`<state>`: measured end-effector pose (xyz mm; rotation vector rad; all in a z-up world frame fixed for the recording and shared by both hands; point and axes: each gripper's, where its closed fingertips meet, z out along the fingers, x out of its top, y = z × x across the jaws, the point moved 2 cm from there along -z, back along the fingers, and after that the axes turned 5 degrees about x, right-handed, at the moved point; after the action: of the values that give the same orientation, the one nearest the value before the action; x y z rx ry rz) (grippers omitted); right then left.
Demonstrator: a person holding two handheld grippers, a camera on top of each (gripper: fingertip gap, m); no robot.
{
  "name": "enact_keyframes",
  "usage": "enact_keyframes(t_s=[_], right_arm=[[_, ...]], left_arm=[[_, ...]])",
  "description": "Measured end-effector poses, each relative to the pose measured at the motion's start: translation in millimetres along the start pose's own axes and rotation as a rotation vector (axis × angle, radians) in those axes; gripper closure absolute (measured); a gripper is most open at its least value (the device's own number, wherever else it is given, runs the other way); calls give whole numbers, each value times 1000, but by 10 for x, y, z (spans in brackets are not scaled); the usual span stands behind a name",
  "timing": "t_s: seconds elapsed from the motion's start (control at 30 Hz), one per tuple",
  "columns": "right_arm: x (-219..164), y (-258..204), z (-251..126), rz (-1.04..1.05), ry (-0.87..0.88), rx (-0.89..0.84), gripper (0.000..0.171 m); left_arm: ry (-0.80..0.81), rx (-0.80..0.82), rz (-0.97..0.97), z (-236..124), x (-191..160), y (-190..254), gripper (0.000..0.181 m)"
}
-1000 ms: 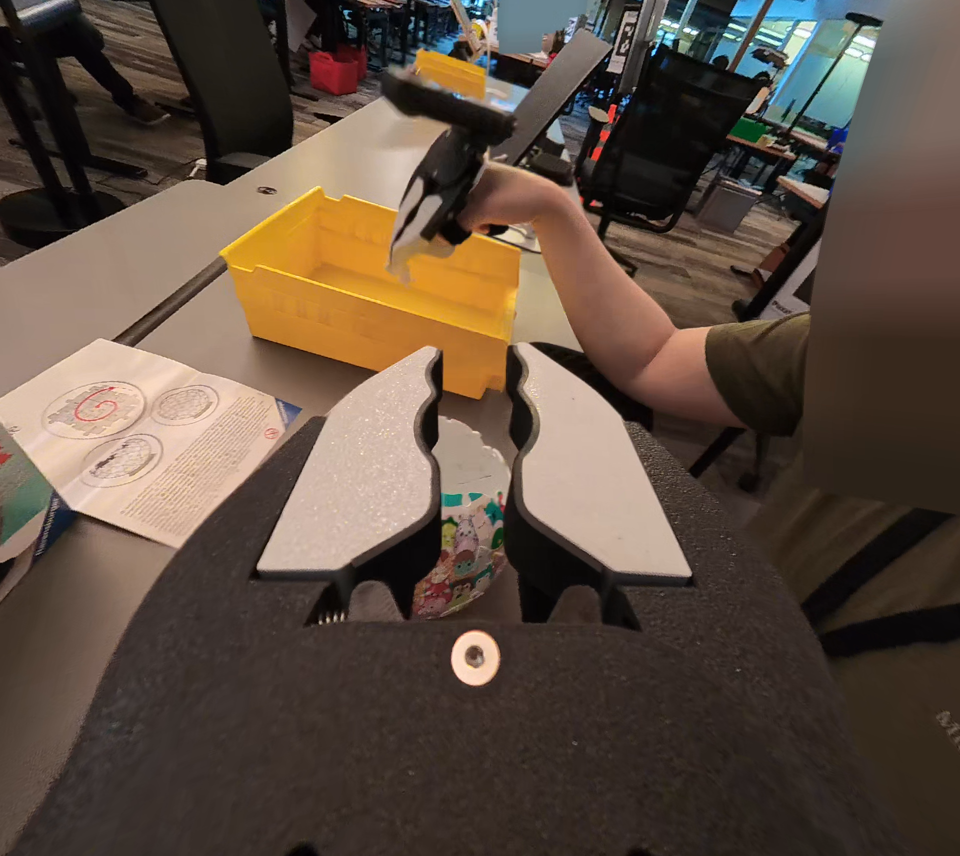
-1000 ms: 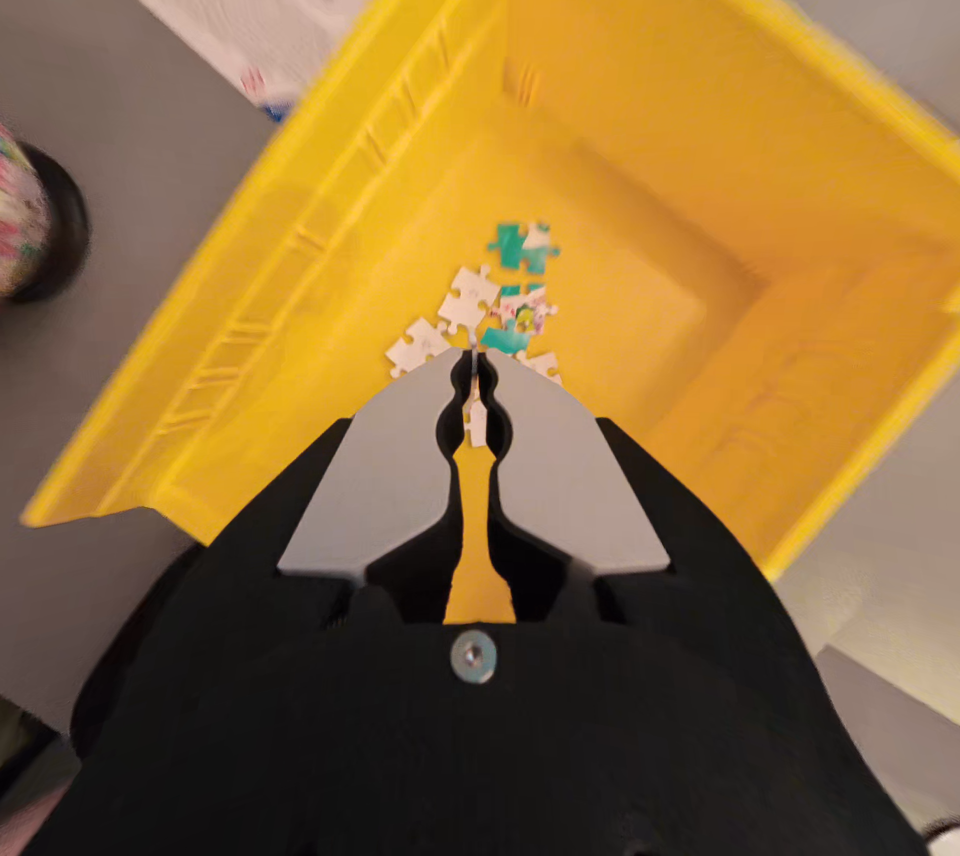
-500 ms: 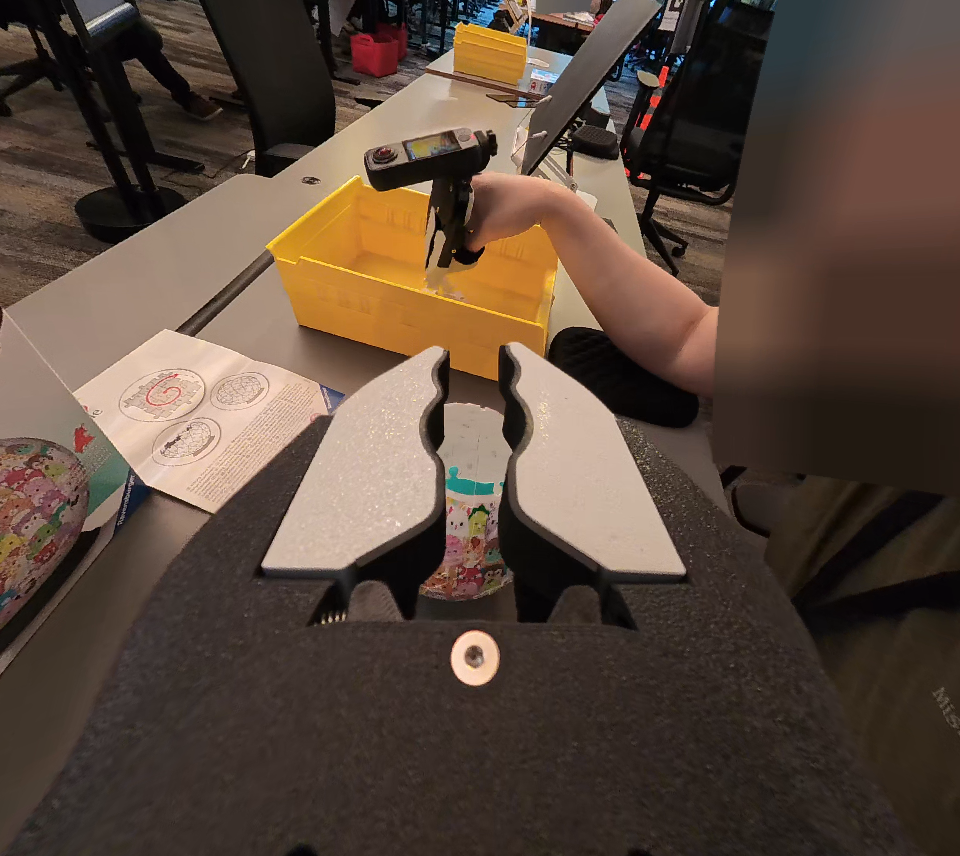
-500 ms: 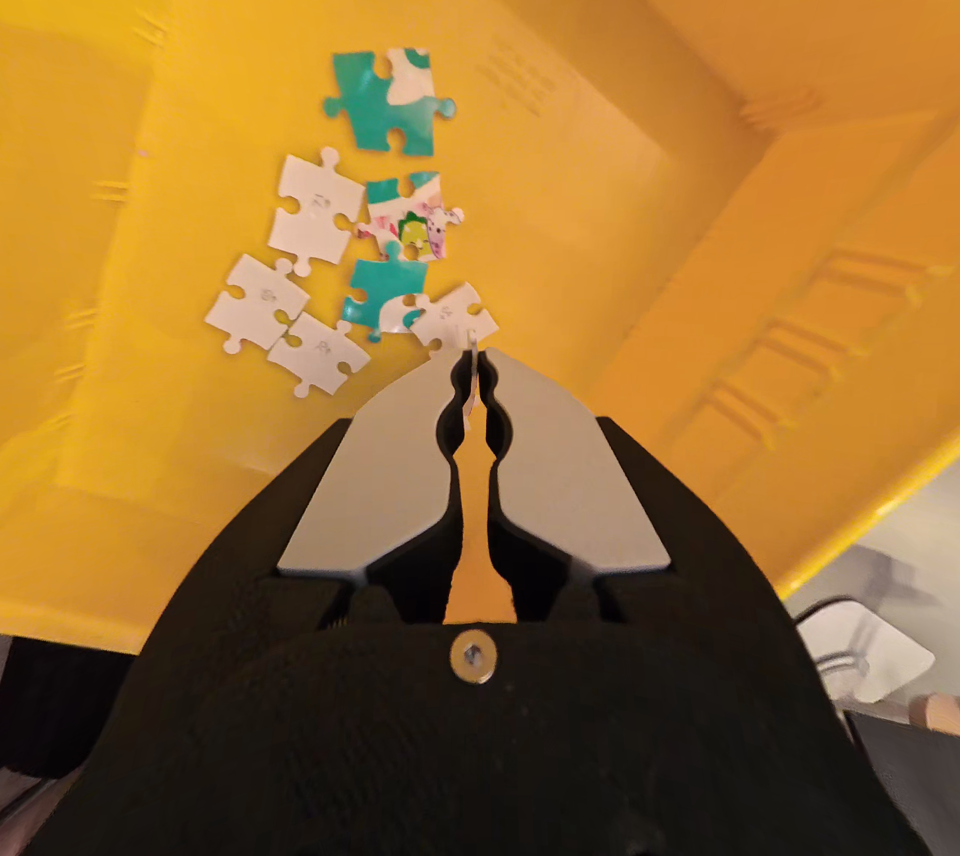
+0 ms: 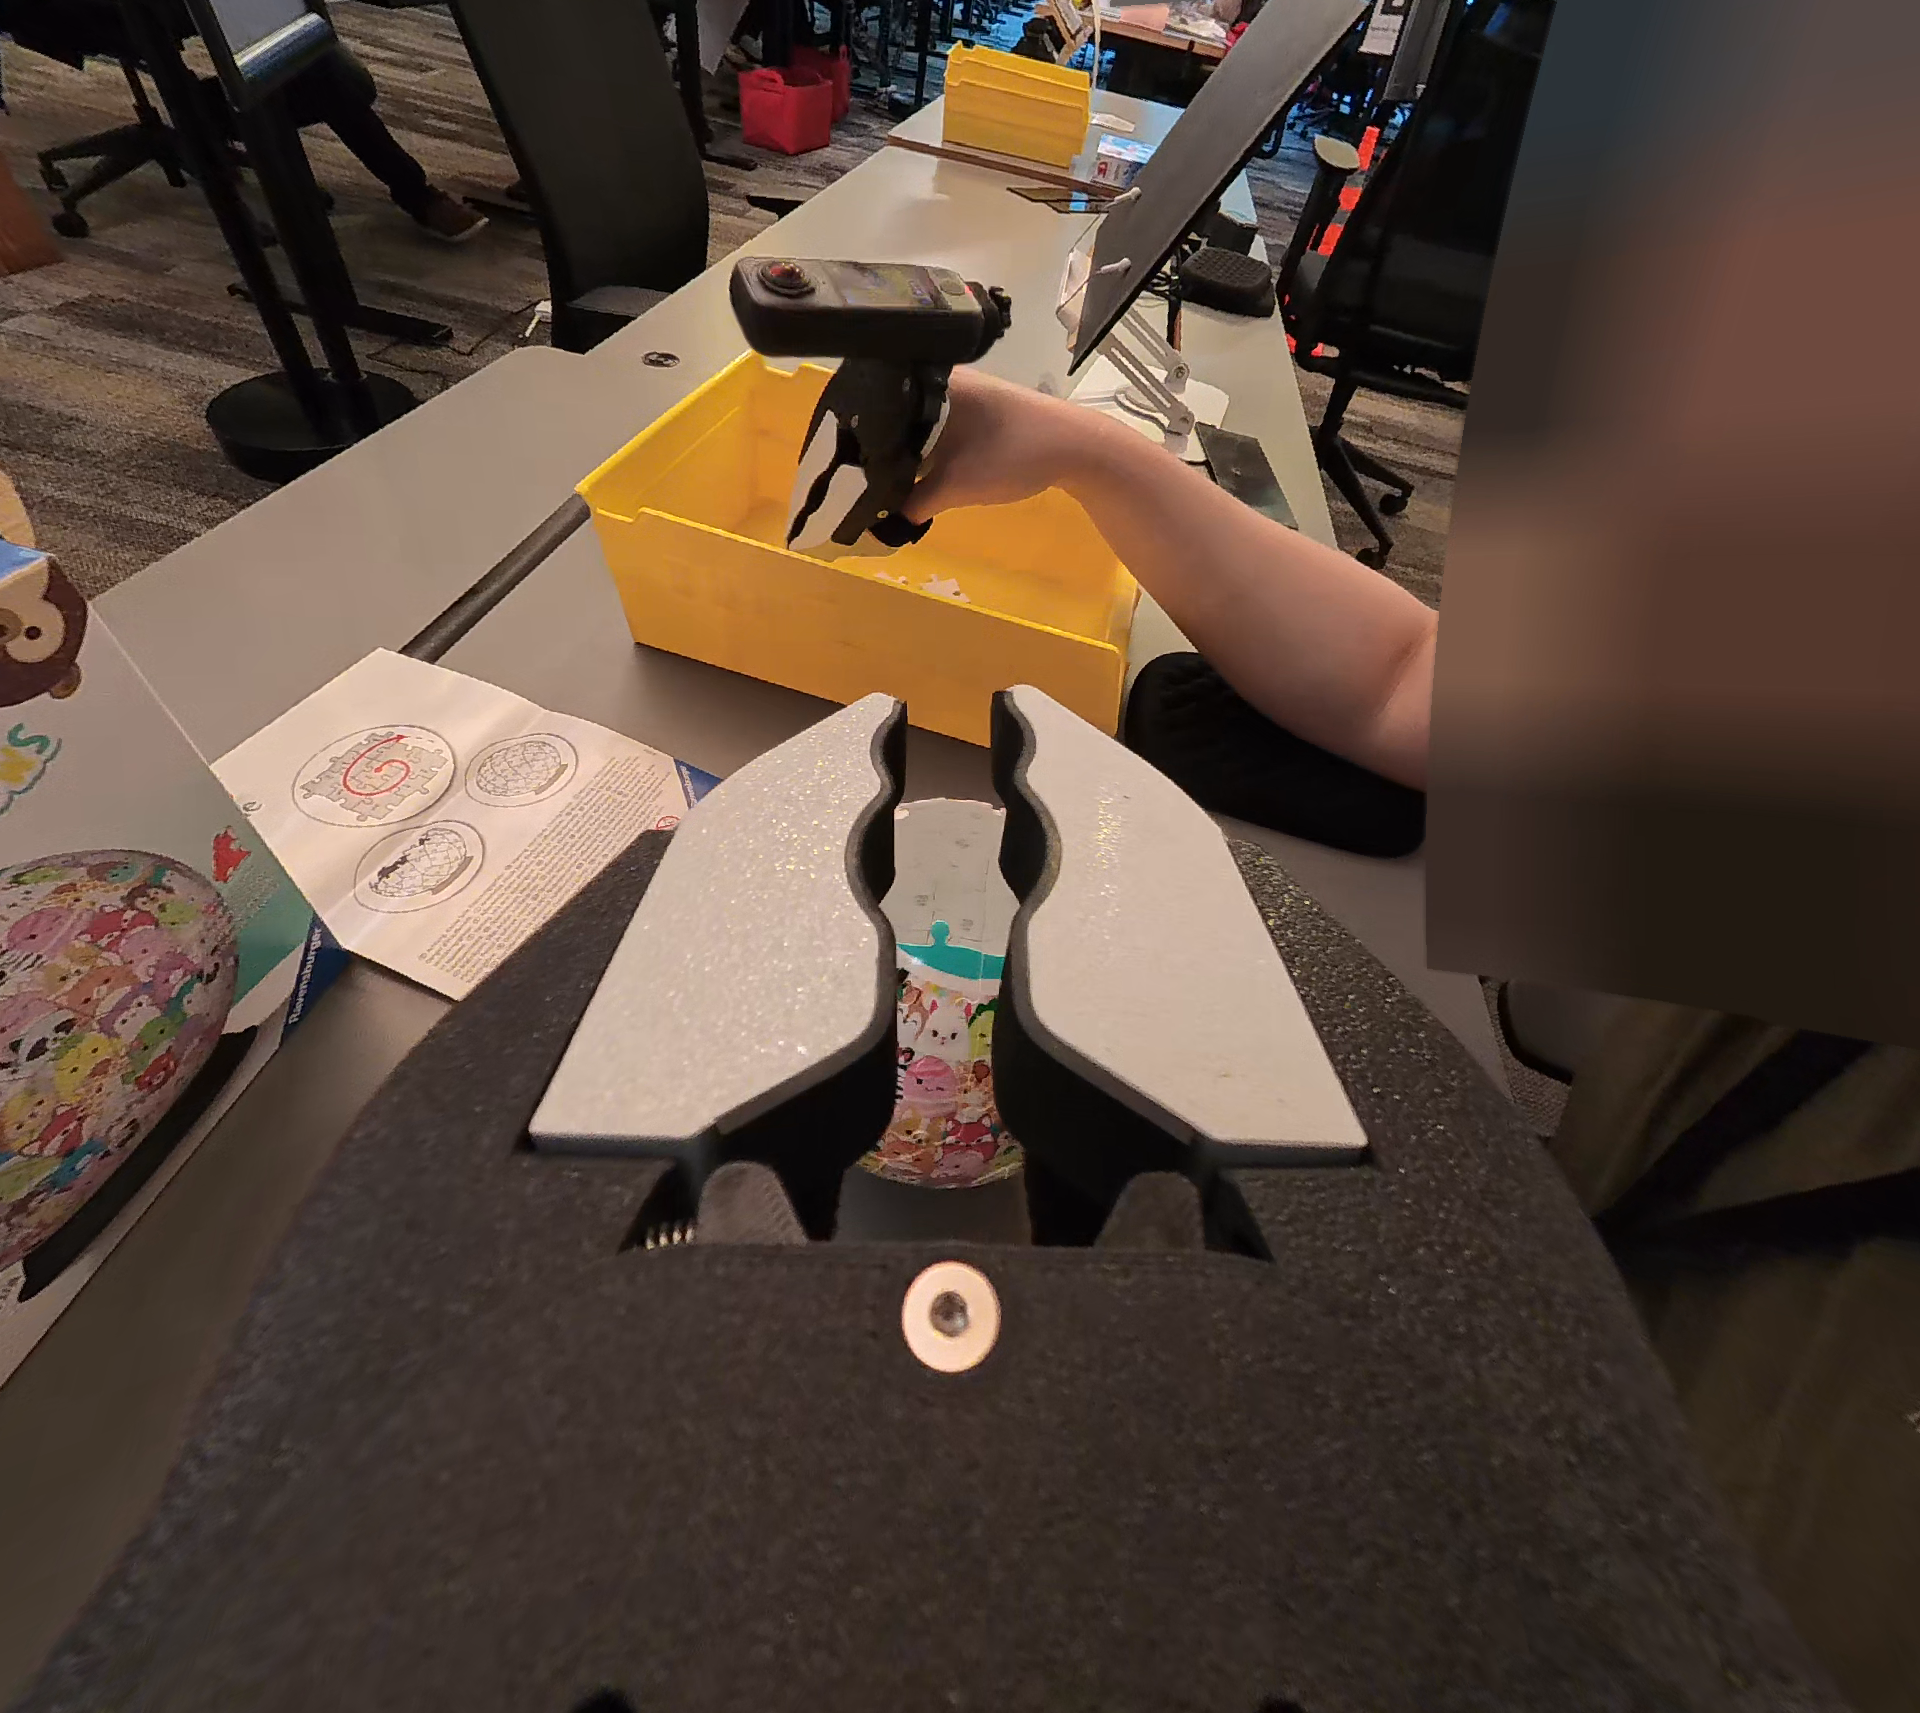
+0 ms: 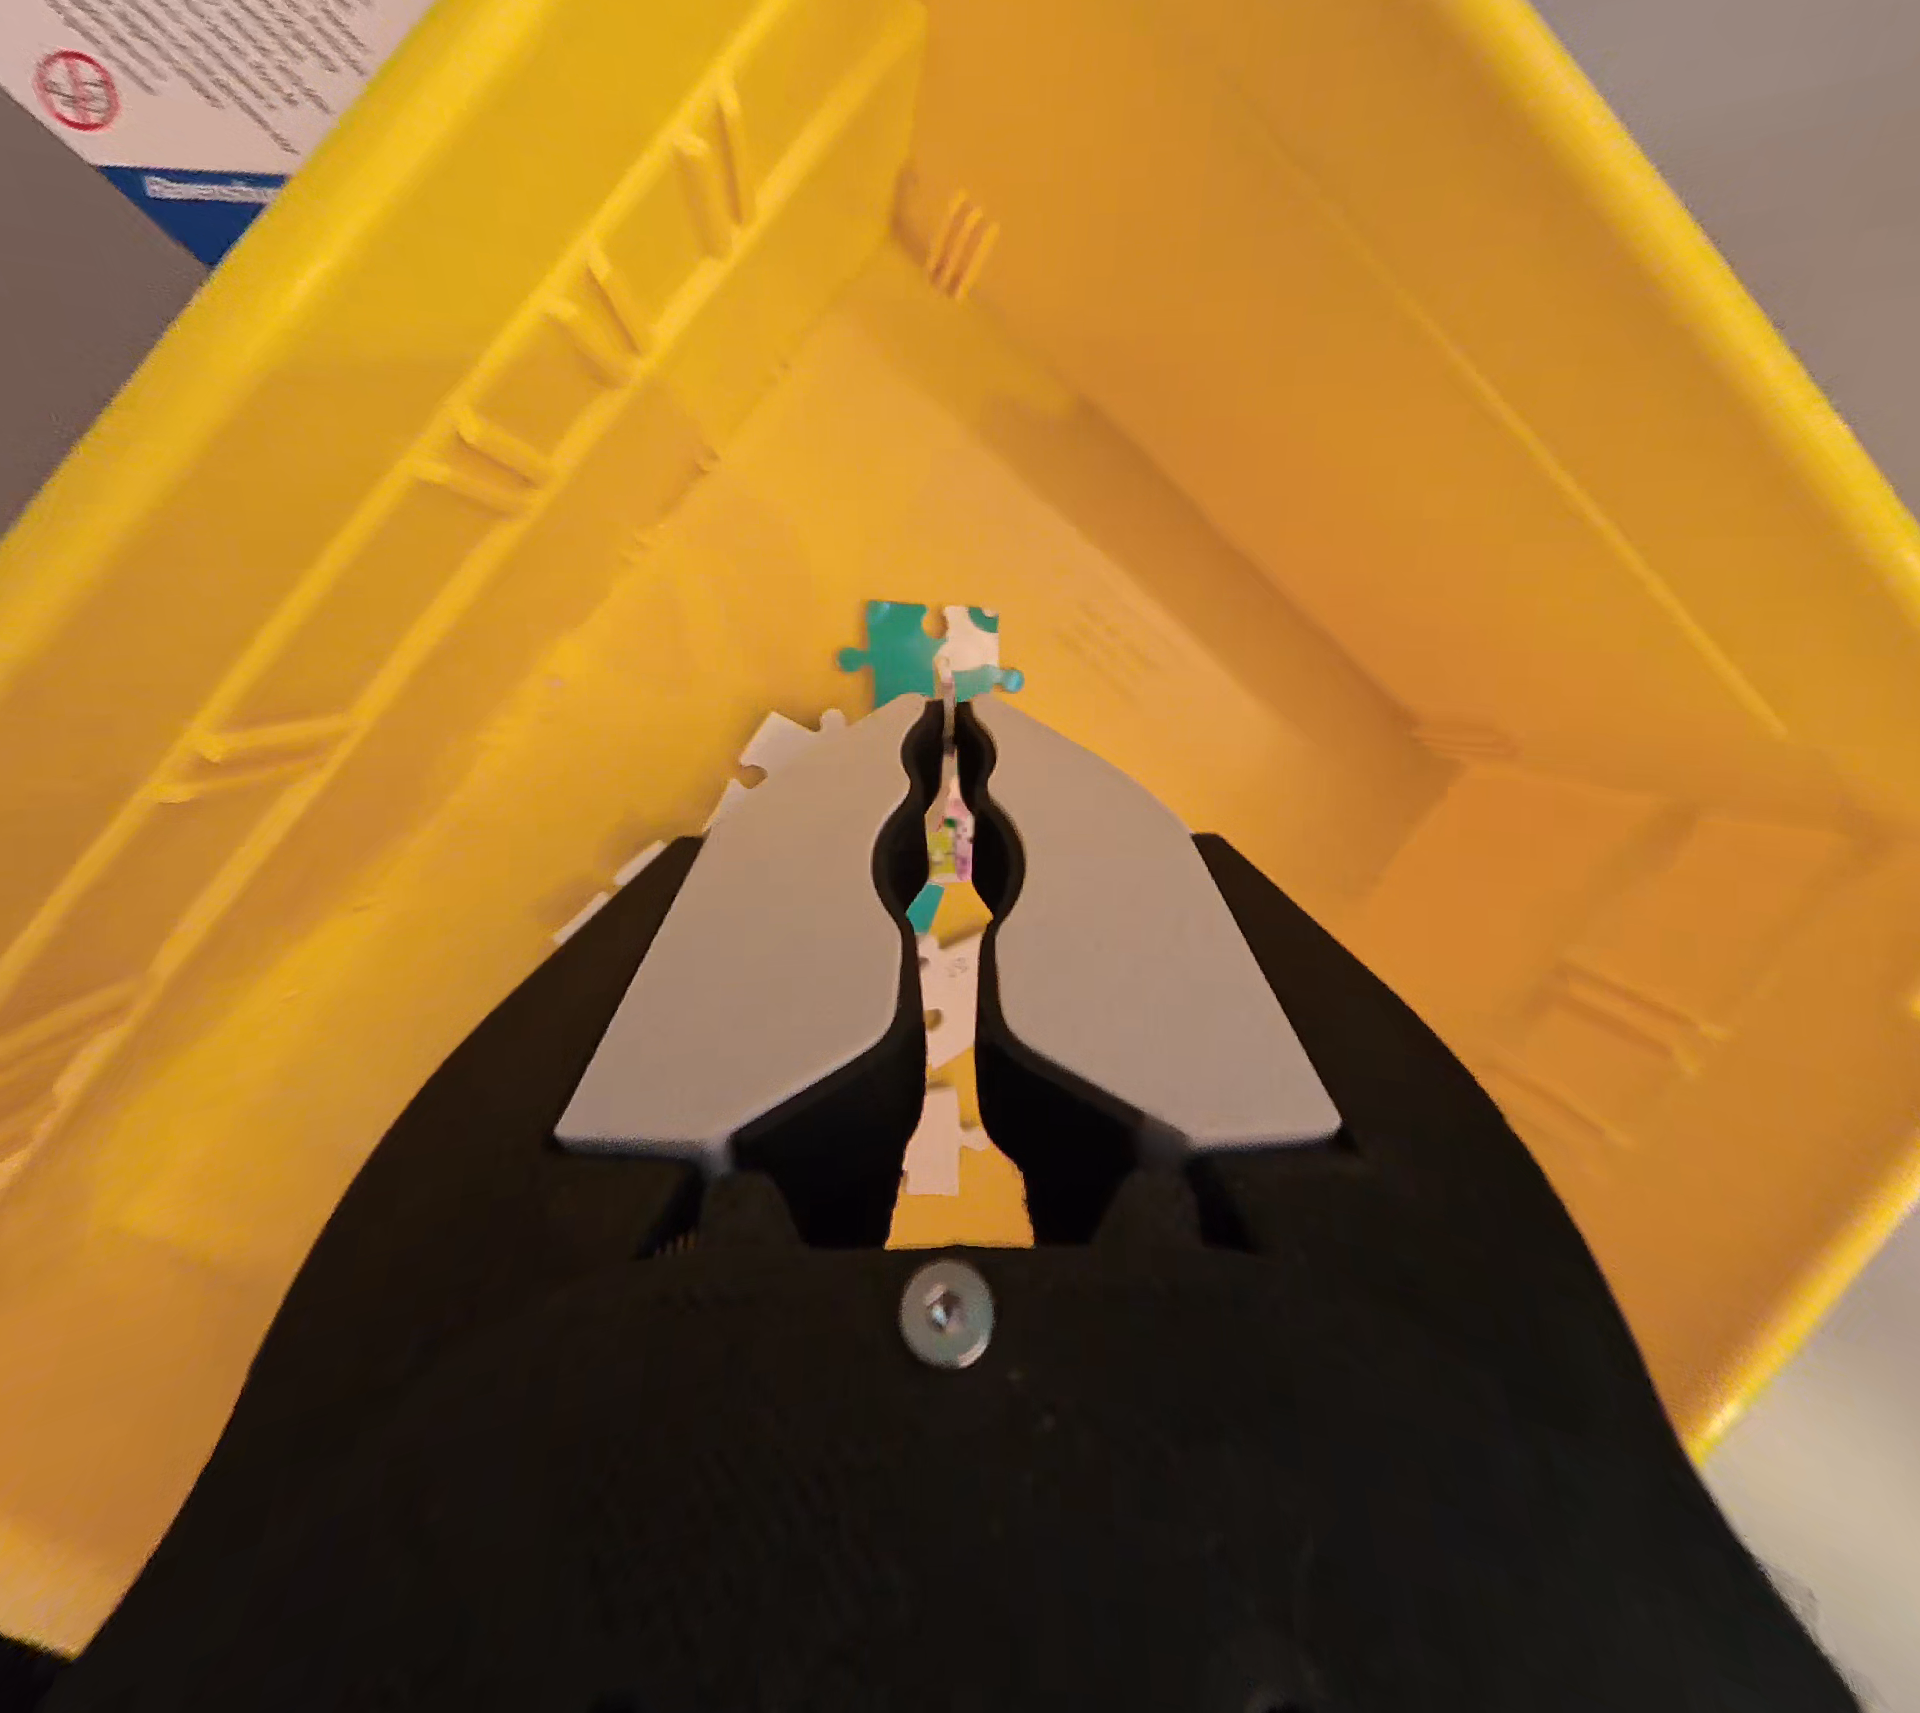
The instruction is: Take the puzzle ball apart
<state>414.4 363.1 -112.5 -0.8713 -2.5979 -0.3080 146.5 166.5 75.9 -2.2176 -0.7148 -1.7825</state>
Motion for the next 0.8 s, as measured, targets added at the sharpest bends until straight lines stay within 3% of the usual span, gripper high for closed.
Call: enact_keyframes(t_s=[0.37,0.5,0.8], right_arm=[[-209,81,-24,-2,-98,-11,168],[-453,173,-132,34,-209,-42,168],[-531,-165,-203,19,-272,133,168]], left_arm=[[-20,-4,10,44,-32,24,167],[-20,-6,4,44,-35,17,167],[-18,-6,9,33,-29,26,167]])
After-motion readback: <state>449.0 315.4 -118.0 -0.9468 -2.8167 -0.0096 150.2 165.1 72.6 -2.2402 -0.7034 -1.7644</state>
